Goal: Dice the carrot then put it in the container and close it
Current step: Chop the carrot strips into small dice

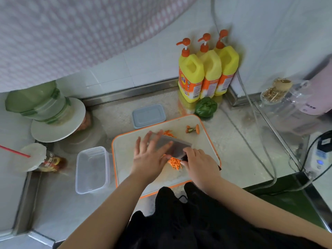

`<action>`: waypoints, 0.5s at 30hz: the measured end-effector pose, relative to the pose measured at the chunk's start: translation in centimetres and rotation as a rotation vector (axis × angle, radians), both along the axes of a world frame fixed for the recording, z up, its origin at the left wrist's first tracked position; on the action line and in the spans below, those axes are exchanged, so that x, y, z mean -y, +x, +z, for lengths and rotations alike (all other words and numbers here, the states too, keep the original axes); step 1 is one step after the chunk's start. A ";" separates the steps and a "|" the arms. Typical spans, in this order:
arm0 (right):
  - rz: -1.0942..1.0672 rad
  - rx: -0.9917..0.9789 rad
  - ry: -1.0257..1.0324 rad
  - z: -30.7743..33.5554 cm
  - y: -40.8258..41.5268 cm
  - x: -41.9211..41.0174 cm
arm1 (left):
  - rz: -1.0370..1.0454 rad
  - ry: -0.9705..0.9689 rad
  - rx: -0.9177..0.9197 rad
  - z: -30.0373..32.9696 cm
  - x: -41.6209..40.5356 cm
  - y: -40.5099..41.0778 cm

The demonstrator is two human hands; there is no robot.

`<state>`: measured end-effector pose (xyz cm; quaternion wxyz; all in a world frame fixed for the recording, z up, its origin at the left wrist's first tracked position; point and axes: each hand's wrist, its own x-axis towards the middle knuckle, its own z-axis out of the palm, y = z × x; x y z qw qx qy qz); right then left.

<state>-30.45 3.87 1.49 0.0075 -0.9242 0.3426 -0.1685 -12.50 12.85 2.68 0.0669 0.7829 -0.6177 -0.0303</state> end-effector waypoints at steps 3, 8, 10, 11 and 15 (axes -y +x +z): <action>0.000 0.014 -0.026 0.2 -0.2 0.1 | -0.087 0.132 0.040 0.3 1.5 -0.1; -0.006 0.007 -0.046 0.2 -1.5 0.5 | -0.088 0.256 0.061 1.3 4.6 0.4; -0.016 0.001 -0.035 0.2 -2.2 0.5 | -0.044 0.290 0.041 1.2 5.4 0.5; -0.024 -0.003 -0.029 0.2 -2.6 0.5 | -0.015 0.303 0.017 1.1 5.6 0.6; -0.061 -0.005 0.019 0.3 -4.1 0.7 | 0.102 0.333 -0.102 0.6 6.4 1.0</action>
